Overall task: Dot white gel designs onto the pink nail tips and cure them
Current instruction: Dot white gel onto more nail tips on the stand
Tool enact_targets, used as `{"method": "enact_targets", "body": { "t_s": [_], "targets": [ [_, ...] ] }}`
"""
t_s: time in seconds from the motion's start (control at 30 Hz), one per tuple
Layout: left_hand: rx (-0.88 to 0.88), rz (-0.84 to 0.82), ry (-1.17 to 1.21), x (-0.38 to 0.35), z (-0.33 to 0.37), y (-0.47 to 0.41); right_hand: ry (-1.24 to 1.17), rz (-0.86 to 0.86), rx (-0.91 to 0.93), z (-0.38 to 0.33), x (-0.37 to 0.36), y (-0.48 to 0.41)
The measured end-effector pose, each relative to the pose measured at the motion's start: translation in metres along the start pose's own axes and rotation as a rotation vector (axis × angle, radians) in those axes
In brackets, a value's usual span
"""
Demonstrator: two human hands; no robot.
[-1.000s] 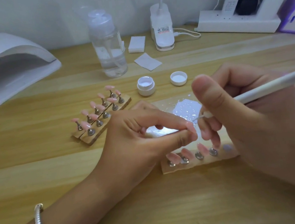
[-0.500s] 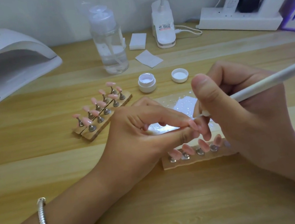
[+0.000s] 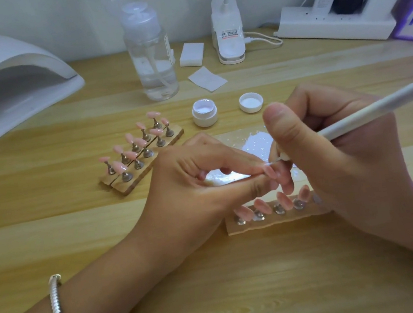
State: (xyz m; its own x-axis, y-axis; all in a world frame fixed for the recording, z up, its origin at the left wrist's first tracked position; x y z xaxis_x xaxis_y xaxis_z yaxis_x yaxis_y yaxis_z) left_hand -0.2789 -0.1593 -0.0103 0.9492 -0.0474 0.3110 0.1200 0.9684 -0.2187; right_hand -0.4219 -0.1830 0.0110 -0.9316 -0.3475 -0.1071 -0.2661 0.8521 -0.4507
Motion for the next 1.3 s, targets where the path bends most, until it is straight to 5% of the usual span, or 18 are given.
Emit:
{"method": "enact_targets", "body": {
  "t_s": [0.73,0.97,1.1,1.3],
  "targets": [
    [0.020,0.017,0.058,-0.002,-0.006,0.001,-0.097,0.109,0.112,-0.012,0.015,-0.014],
    [-0.014,0.035,-0.133,0.003,-0.005,-0.002,0.087,0.168,0.055,-0.001,0.040,-0.030],
    [-0.001,0.049,-0.154,0.004,-0.005,-0.001,0.349,0.112,-0.031,0.021,0.050,-0.025],
    [-0.022,0.053,-0.177,0.006,-0.005,-0.001,0.402,0.018,-0.017,0.032,0.052,-0.025]
  ]
}}
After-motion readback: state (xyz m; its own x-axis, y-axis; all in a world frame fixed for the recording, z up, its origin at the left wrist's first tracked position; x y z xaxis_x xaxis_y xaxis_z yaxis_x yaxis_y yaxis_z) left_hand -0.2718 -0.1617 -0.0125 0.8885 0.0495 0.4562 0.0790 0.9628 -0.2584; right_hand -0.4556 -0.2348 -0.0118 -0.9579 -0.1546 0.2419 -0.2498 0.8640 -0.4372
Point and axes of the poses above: each hand's wrist, its own y-axis away from the middle knuckle, its own x-axis out of the back of the hand, z = x × y, the point moved 5 cm from there along -y, towards the middle knuckle, and after that the axes turned 13 degrees about -y, right-handed, at the moved point
